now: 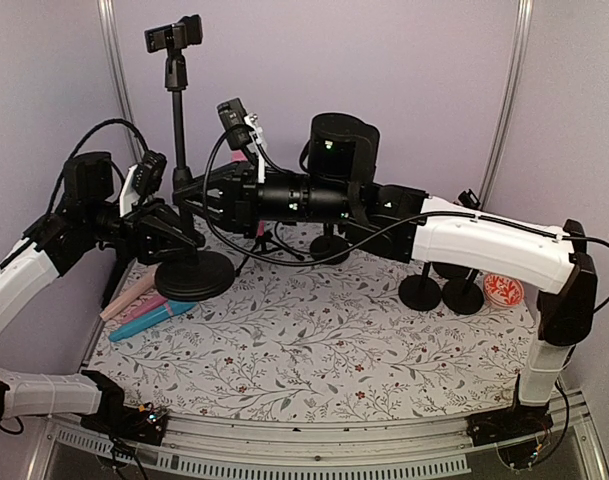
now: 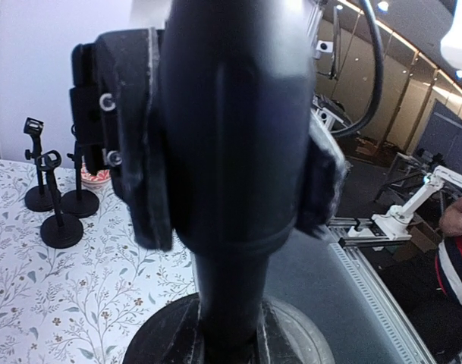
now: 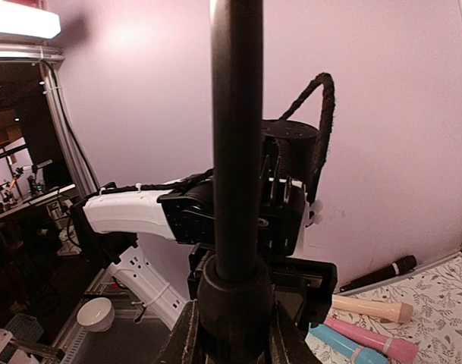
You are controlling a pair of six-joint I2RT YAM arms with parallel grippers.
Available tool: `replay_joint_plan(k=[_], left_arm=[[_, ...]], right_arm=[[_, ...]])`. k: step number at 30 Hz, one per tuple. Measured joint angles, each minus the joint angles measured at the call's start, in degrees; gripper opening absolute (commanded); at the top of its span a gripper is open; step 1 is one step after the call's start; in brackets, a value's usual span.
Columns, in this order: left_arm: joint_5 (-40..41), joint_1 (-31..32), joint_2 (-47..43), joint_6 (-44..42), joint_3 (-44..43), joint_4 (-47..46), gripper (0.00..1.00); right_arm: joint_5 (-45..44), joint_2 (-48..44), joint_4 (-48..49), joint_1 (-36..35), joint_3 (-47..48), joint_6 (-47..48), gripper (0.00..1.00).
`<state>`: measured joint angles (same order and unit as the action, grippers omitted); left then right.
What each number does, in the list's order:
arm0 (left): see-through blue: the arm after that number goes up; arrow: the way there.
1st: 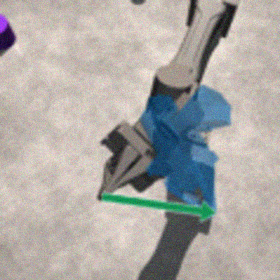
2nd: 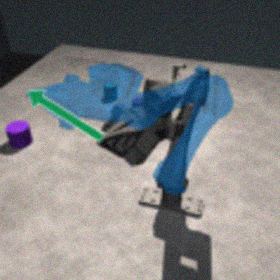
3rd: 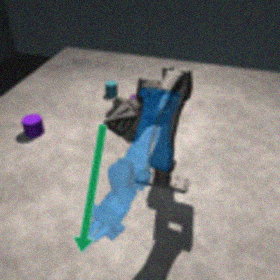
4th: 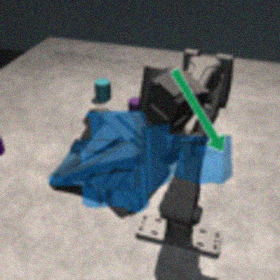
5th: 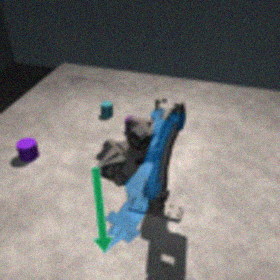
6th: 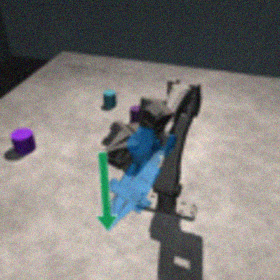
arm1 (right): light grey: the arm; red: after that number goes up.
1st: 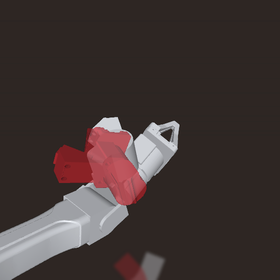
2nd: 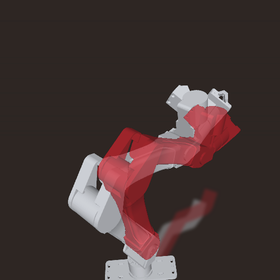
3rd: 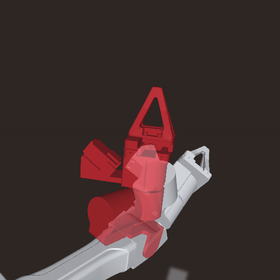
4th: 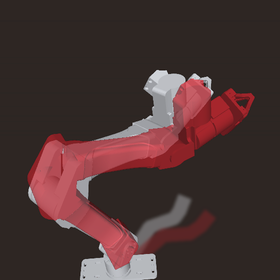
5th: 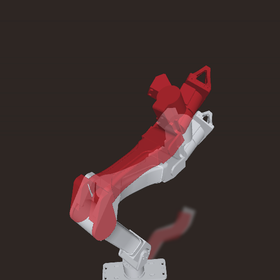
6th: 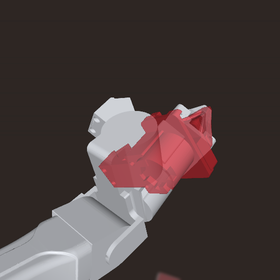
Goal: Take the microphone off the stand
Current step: Unscrew the knob on the stand of the microphone stand.
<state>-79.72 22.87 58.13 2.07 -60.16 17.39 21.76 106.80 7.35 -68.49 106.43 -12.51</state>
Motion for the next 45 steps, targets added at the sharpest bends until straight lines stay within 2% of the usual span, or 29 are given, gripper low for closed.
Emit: replay_joint_plan(k=[7, 14, 16, 18, 21, 22, 24, 31, 35, 40, 45], left_arm=[[-5.6, 1.68, 0.39, 1.46, -0.33, -0.48, 0.0], [-8.07, 3.02, 0.39, 2.54, -1.29, -0.57, 0.0], [-8.2, 3.13, 0.39, 3.08, -1.62, -0.44, 0.0], [-8.2, 3.21, 0.42, 3.72, -1.9, -0.31, 0.0], [-8.37, 3.17, 0.52, 4.22, -2.14, 0.11, 0.0], [-8.26, 3.02, 0.52, 4.33, -2.16, 0.07, 0.0], [-7.65, 2.8, 0.52, 4.46, -2.21, 0.11, 0.0], [3.28, 1.29, 0.61, 3.93, -2.71, 0.66, 0.0], [9.05, 0.79, 0.79, 3.04, -2.71, 0.96, 0.0], [14.67, 0.79, 0.79, 1.44, -2.93, 1.01, 0.0], [19.47, 0.61, 1.16, -0.35, -2.97, 1.84, 0.0]], right_arm=[[18.82, 5.42, 10.23, 2.4, 2.86, -9.16, 0.0], [27.41, 7.3, 17.86, 3.28, 3.63, -14.75, 0.01], [28.61, 7.61, 19.78, 3.52, 3.63, -16.02, 0.11], [29.51, 7.82, 21.38, 3.78, 3.52, -17.22, 0.46], [30.16, 7.78, 22.49, 4.15, 2.97, -19.28, 0.8], [29.42, 7.34, 22.23, 4.15, 2.51, -19.43, 0.88], [25.11, 5.81, 19.12, 4.15, 1.18, -18.45, 0.94], [-3.48, -0.07, 2.67, 2.71, -1.75, -11.26, 0.91], [-17.75, -1.75, -2.71, -0.17, -1.86, -6.29, 0.87], [-28.63, -1.7, -7.65, -3.32, -0.68, -1.49, 0.77], [-33.07, 0.33, -11.1, -4.09, 5.64, 0.68, 0.64]])
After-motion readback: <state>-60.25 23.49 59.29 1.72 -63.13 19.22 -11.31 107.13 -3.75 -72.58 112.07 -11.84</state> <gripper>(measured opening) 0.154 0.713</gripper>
